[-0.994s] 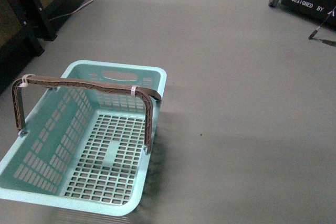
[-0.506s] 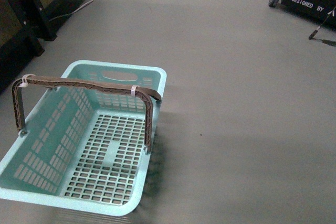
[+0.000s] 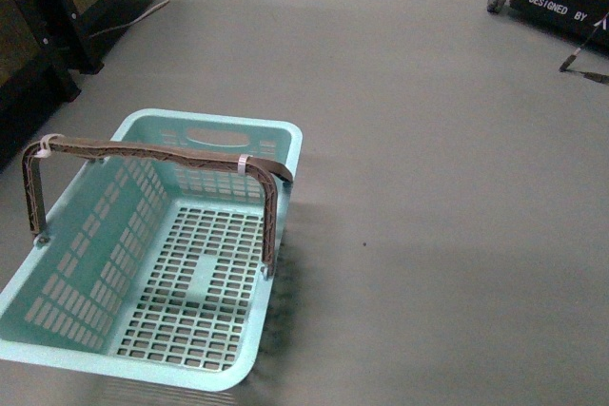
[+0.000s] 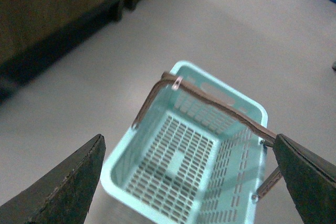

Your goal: Pick mango and avocado into basket

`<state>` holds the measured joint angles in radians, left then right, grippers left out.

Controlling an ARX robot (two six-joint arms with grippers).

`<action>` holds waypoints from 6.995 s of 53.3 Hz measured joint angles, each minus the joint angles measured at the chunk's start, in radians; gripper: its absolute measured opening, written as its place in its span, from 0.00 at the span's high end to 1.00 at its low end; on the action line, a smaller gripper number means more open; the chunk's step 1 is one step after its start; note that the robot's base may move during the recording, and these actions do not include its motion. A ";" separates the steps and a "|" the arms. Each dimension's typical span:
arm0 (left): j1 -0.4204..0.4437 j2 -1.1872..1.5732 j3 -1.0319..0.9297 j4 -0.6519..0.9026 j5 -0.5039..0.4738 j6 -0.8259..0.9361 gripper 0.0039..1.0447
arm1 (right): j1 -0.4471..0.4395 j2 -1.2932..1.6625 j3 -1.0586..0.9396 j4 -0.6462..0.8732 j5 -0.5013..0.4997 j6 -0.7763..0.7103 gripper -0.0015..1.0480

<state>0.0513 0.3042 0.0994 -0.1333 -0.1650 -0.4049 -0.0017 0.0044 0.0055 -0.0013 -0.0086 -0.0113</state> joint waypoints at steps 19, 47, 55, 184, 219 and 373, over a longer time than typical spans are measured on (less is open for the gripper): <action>0.031 1.028 0.252 0.508 0.214 -0.446 0.07 | 0.000 0.000 0.000 0.000 0.000 0.000 0.07; -0.120 1.805 0.622 0.859 0.187 -0.640 0.07 | 0.000 0.000 0.000 0.000 0.000 0.000 0.07; -0.128 1.896 0.712 0.922 0.163 -0.693 0.07 | 0.000 0.000 0.000 0.000 0.000 0.000 0.07; -0.184 0.645 0.705 -0.013 -0.046 -1.043 0.88 | 0.000 0.000 0.000 0.000 -0.001 0.000 0.07; -0.184 0.645 0.705 -0.014 -0.046 -1.043 0.88 | 0.000 0.000 0.000 0.000 0.000 0.000 0.07; -0.185 0.643 0.710 -0.018 -0.045 -1.044 0.88 | 0.000 0.000 0.000 -0.001 -0.001 0.000 0.07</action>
<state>-0.1337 0.9474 0.8097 -0.1509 -0.2104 -1.4487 -0.0013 0.0044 0.0055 -0.0021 -0.0093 -0.0113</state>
